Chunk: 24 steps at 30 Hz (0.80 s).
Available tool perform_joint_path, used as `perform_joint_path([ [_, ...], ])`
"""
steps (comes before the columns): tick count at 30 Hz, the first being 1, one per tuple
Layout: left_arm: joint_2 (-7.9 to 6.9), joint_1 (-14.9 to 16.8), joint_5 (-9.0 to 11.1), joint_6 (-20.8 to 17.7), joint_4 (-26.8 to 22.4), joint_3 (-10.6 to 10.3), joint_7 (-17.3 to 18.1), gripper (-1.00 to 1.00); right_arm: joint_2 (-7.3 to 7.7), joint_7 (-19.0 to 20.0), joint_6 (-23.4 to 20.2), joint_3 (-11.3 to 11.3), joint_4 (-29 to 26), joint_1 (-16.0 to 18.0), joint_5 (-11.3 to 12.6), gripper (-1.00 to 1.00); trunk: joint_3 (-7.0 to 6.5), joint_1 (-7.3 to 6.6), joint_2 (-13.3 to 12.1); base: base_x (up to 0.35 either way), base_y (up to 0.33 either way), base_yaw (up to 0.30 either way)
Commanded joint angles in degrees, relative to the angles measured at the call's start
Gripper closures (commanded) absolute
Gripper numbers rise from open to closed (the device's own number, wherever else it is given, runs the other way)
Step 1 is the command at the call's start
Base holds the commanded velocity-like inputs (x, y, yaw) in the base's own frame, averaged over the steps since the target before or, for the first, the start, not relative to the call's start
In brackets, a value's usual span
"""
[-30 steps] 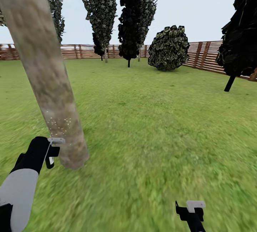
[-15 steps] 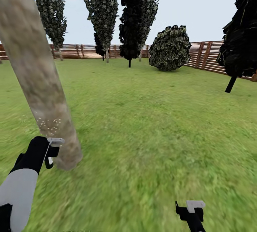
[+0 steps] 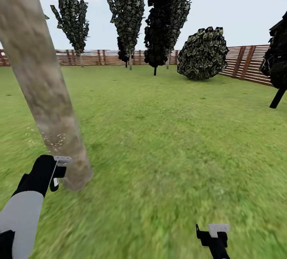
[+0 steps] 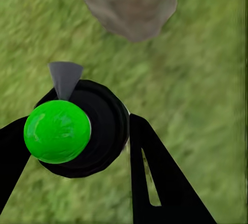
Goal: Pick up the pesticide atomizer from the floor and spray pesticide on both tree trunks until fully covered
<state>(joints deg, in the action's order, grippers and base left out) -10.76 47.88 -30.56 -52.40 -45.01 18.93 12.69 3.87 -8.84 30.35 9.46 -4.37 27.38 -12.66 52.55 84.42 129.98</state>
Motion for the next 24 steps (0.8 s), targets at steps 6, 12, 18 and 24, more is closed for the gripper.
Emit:
perform_joint_path([
  [6, -0.03, 0.02, -0.62, -0.16, -0.08, 0.20, 0.58, 1.00, 0.00, -0.21, 0.15, 0.38, 0.07, 0.04, -0.61, -1.00, 0.06, 0.01, 0.02, 0.203, -0.229, 0.000],
  [12, -0.11, 0.02, -0.64, -0.16, -0.08, 0.20, 0.51, 1.00, 0.00, -0.21, 0.15, 0.38, 0.07, 0.04, -0.61, -1.00, 0.06, 0.01, 0.02, 0.204, -0.230, 0.168],
  [18, -0.08, -0.05, -0.66, -0.16, -0.06, 0.16, 0.50, 1.00, -0.06, -0.21, 0.15, 0.38, 0.07, 0.04, -0.61, -1.00, 0.06, 0.01, 0.02, 0.202, -0.230, 0.275],
  [24, -1.37, -2.39, -0.65, 0.40, 1.62, 2.29, 0.54, 1.00, -0.09, -0.21, 0.15, 0.38, 0.07, 0.04, -0.61, -1.00, 0.06, 0.01, 0.02, 0.189, -0.230, 0.277],
])
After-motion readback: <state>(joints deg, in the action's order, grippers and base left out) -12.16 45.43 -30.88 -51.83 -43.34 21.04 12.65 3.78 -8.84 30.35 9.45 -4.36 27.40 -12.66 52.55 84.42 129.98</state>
